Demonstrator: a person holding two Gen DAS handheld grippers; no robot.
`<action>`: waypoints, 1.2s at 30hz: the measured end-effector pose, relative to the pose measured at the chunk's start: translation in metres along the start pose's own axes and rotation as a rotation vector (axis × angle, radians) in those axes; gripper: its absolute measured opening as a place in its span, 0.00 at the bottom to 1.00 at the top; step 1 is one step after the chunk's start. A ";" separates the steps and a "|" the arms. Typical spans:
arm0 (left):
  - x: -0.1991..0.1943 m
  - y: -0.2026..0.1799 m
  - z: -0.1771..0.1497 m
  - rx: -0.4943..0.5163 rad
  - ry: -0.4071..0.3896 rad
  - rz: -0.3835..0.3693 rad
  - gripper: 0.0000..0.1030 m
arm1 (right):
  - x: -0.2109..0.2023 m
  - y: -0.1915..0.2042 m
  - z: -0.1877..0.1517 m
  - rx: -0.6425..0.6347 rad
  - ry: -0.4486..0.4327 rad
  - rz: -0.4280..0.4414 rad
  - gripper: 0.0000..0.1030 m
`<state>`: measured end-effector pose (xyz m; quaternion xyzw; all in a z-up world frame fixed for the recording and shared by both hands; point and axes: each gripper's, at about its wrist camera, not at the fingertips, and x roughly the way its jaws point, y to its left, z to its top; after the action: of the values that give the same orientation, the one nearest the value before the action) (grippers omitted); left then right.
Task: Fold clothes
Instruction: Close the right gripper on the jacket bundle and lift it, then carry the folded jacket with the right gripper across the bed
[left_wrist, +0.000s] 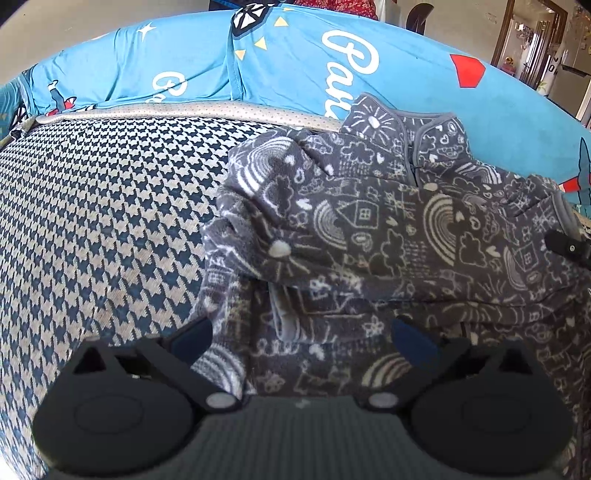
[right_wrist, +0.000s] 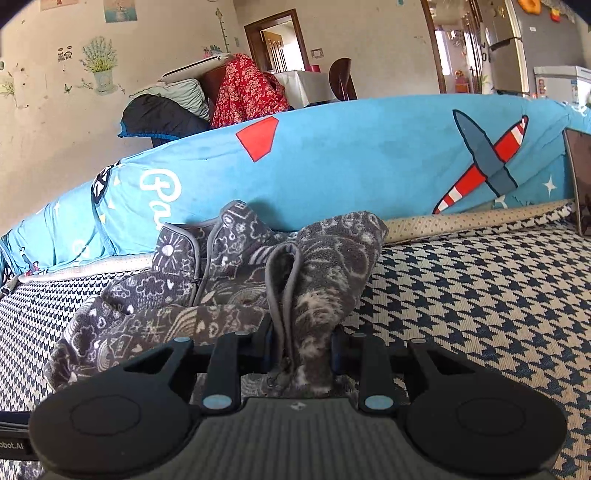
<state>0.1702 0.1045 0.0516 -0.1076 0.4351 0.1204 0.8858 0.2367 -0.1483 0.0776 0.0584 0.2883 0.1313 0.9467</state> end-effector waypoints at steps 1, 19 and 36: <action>0.000 0.003 0.000 -0.010 0.001 0.004 1.00 | -0.001 0.006 0.001 -0.008 -0.006 0.000 0.26; -0.024 0.076 0.004 -0.158 -0.043 0.040 1.00 | -0.010 0.141 -0.008 -0.310 -0.169 0.059 0.26; -0.034 0.138 0.004 -0.285 -0.039 0.089 1.00 | 0.046 0.237 -0.067 -0.571 -0.137 0.205 0.26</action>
<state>0.1103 0.2325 0.0695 -0.2105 0.4007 0.2222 0.8636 0.1849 0.0944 0.0415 -0.1725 0.1681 0.2974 0.9239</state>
